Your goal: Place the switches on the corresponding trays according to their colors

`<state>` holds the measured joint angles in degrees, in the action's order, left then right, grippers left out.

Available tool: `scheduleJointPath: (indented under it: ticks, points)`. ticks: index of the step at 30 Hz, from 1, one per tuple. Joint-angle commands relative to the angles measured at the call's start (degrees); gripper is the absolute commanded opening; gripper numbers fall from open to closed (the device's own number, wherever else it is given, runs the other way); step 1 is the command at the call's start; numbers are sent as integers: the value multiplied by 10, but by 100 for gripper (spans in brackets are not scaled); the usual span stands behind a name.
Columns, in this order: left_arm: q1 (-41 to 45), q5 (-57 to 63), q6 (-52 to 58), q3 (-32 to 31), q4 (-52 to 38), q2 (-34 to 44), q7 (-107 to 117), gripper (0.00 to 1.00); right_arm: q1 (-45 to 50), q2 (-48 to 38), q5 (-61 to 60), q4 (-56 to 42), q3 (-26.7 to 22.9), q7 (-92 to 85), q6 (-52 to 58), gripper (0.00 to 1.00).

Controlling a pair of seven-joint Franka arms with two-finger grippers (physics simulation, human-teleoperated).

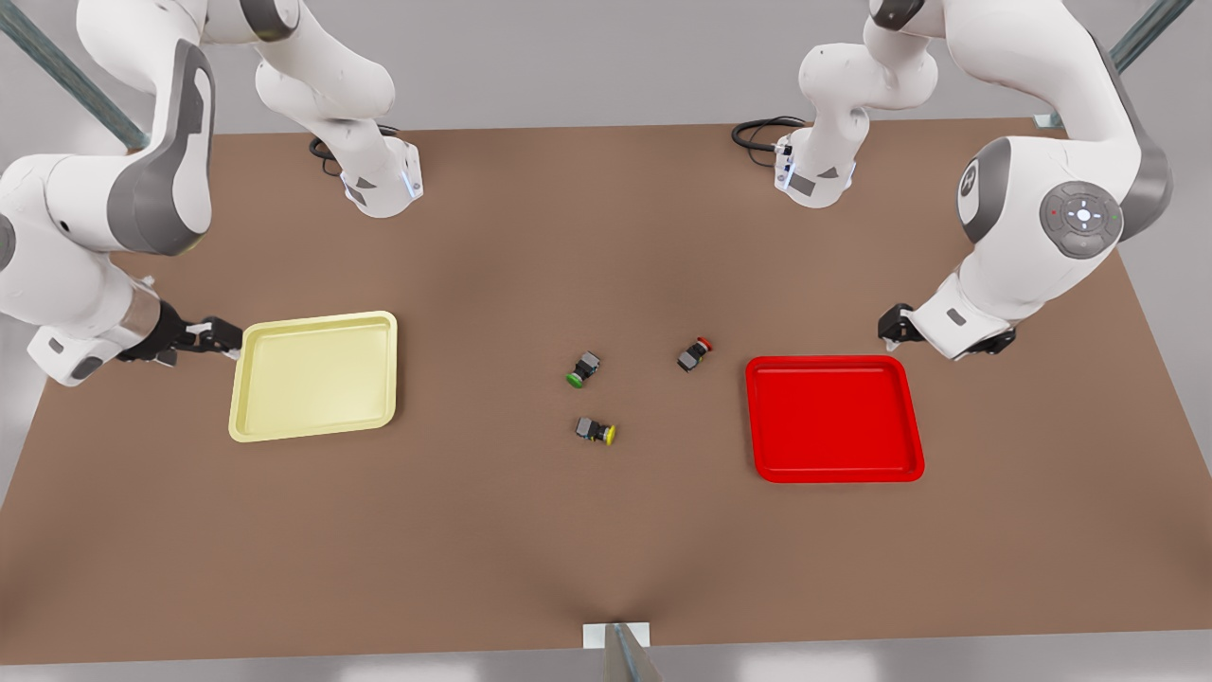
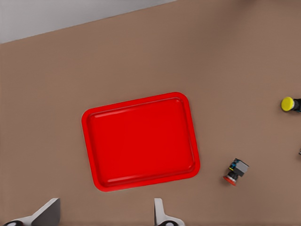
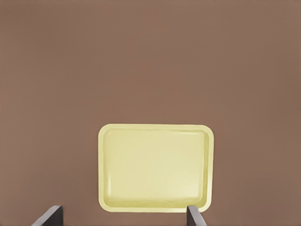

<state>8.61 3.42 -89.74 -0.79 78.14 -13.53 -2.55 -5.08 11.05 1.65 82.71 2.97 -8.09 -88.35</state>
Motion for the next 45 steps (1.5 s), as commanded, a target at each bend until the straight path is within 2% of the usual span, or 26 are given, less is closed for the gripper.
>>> scheduleJointPath:
  ticks: [1, 4, 6, 10, 11, 12, 13, 17, 23, 26, 32, 37, 40, 43, 45]
  points:
    - [0, 2, 0, 0, 0, -1, 0, 100, 2, 0, 0, 7, 0, 0, -1, 100]
    - [39, 1, -41, -12, 10, -32, -32, 100, 2, -2, -1, 18, -1, 0, 0, 100]
    - [76, -4, -136, -14, 106, -25, -37, 100, 23, -4, -4, 32, -1, 1, -3, 100]
    - [90, -10, -333, -94, 316, -1, -36, 100, 108, 18, -11, 34, 0, 4, -31, 100]
    - [107, -10, -350, -111, 325, -15, -28, 100, 141, 31, -11, 32, 3, 2, -36, 100]
    - [122, -10, -366, -111, 337, -25, -27, 100, 147, 62, -11, 8, 36, -2, -36, 100]
    - [133, -10, -383, -111, 349, -33, -13, 100, 162, 64, -11, 11, 47, -11, -60, 100]
    - [166, -9, -404, -110, 354, -88, 24, 100, 175, 112, -10, 11, 85, -103, -122, 100]
    - [186, 81, -432, -109, 363, -120, 11, 100, 220, 211, -4, 10, 97, -205, -229, 100]
    - [185, 83, -438, -104, 363, -134, 11, 100, 235, 263, -3, 7, 99, -297, -288, 100]
    - [185, 83, -454, -85, 364, -170, 11, 100, 293, 340, -12, -57, 96, -304, -305, 100]
    - [185, 82, -454, -85, 362, -177, 12, 100, 326, 388, -2, -83, 92, -277, -361, 100]
    - [185, 78, -454, -85, 360, -178, 12, 72, 344, 423, -10, -128, 78, -273, -361, 100]
    - [185, 77, -454, -85, 356, -183, 12, 66, 356, 441, -10, -143, 74, -266, -365, 100]
    - [185, 77, -454, -85, 356, -183, 12, 66, 356, 446, -10, -138, 63, -266, -364, 100]
